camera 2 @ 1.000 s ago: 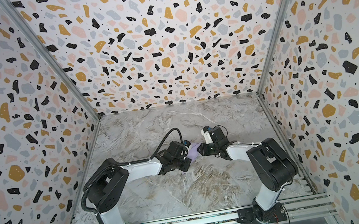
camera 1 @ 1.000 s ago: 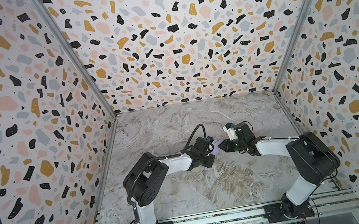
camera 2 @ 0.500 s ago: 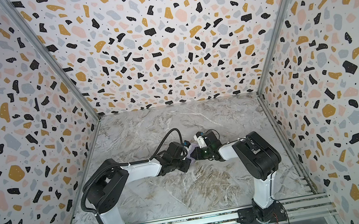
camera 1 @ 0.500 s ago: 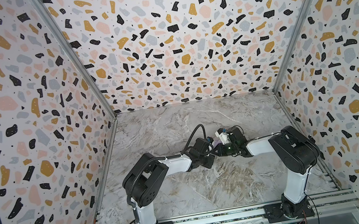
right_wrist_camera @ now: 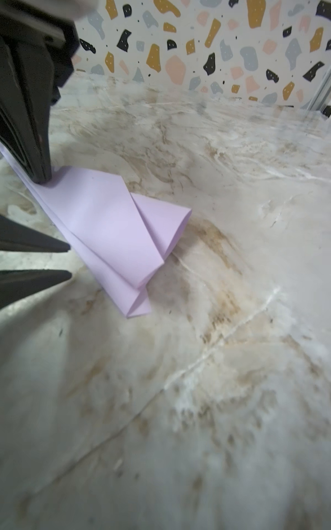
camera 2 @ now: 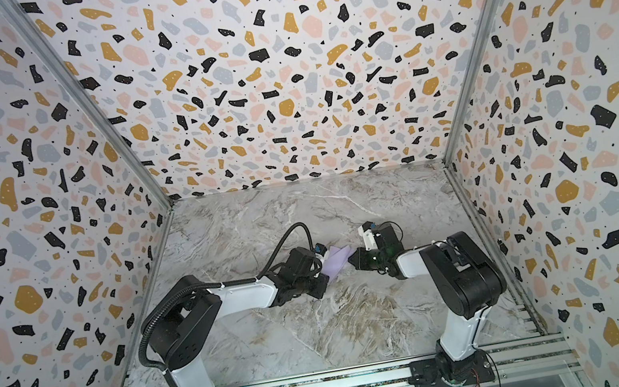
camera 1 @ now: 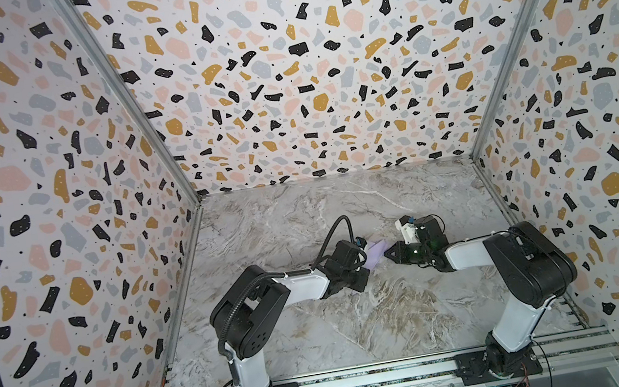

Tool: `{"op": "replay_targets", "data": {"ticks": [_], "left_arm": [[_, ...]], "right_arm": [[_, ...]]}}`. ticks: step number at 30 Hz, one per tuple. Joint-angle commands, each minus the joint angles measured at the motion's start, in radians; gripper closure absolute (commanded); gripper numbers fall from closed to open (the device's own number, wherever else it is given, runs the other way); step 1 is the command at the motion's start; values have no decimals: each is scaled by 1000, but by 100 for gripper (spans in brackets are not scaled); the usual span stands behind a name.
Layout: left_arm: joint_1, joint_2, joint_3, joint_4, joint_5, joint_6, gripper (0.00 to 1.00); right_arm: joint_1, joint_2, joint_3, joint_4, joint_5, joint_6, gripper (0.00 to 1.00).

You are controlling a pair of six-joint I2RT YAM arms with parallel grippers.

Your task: Fold a paper plane with a square sheet of paper (pick it up from the middle)

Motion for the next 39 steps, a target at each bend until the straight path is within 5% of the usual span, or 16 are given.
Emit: {"op": "replay_targets", "data": {"ticks": [1, 12, 25, 32, 39], "left_arm": [[-10, 55, -52, -142, -7, -4, 100], [-12, 54, -60, -139, -8, -7, 100], [-13, 46, -78, -132, -8, -13, 100], [-16, 48, -77, -133, -9, -16, 100], [-17, 52, -72, -135, -8, -15, 100]], "right_arm": [[42, -57, 12, 41, -28, -18, 83], [72, 134, 91, 98, -79, 56, 82], [-95, 96, -6, 59, -10, 32, 83], [-41, -26, 12, 84, -63, 10, 81], [27, 106, 98, 135, -115, 54, 81]]}}
